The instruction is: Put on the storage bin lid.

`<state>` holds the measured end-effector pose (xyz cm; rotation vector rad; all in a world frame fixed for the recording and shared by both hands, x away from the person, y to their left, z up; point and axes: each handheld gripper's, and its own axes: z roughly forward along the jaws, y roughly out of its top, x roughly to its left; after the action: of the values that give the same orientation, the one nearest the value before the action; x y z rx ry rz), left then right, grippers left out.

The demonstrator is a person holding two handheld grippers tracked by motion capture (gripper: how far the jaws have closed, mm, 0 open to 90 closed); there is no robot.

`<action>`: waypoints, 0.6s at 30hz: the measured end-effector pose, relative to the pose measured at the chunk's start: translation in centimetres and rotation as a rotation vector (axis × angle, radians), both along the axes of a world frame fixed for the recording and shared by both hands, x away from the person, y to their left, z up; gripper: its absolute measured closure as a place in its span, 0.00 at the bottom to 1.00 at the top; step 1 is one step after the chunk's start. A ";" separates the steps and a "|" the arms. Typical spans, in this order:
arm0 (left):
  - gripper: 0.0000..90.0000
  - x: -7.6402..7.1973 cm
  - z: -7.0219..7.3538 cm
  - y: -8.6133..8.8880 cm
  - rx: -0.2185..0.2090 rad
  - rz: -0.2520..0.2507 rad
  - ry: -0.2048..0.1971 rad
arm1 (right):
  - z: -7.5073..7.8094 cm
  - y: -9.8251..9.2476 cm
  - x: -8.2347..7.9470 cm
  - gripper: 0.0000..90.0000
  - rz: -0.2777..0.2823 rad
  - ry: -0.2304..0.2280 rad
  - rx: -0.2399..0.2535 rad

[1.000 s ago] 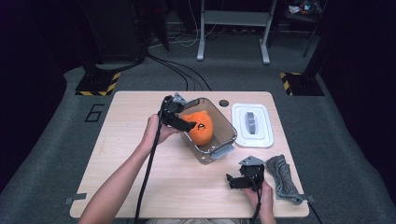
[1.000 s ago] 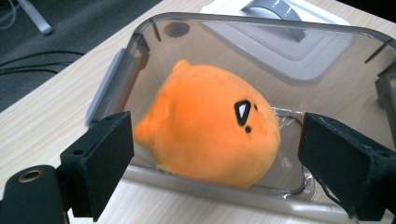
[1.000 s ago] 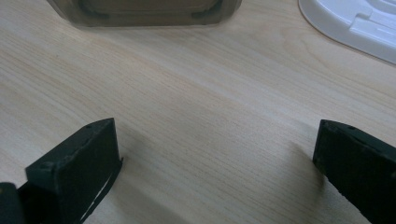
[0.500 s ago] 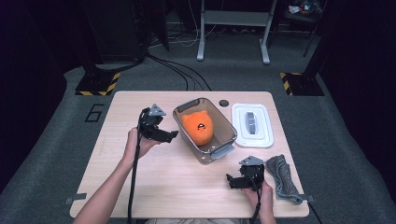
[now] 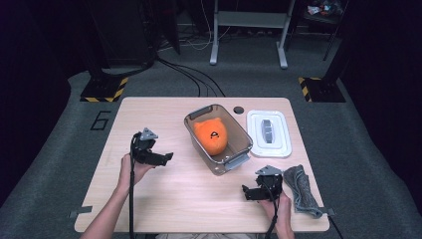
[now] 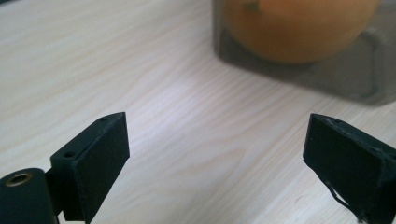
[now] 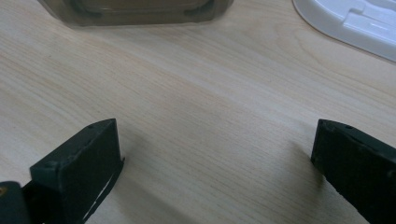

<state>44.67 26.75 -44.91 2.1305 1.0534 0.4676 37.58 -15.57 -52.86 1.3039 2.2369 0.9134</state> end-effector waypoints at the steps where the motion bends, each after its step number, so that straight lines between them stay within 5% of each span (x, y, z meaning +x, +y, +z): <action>1: 0.07 -0.1 -0.5 0.2 -0.006 0.015 0.004 | 0.1 0.1 0.0 0.00 -0.019 0.013 0.011; 10: 0.04 -0.2 -4.5 2.1 -0.014 0.092 0.076 | 1.7 -0.4 0.5 0.01 -0.038 -0.004 0.009; 13: 0.05 -0.3 -5.6 2.6 0.001 0.117 0.041 | 2.6 -0.9 0.7 0.01 -0.055 -0.021 0.020; 18: 0.02 0.0 -6.6 3.2 0.013 0.137 0.066 | 4.2 -1.8 1.4 0.02 -0.092 -0.034 0.023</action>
<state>44.66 29.92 -51.49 2.1062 1.2425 0.4722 38.95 -17.36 -48.69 1.3793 2.1282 0.9238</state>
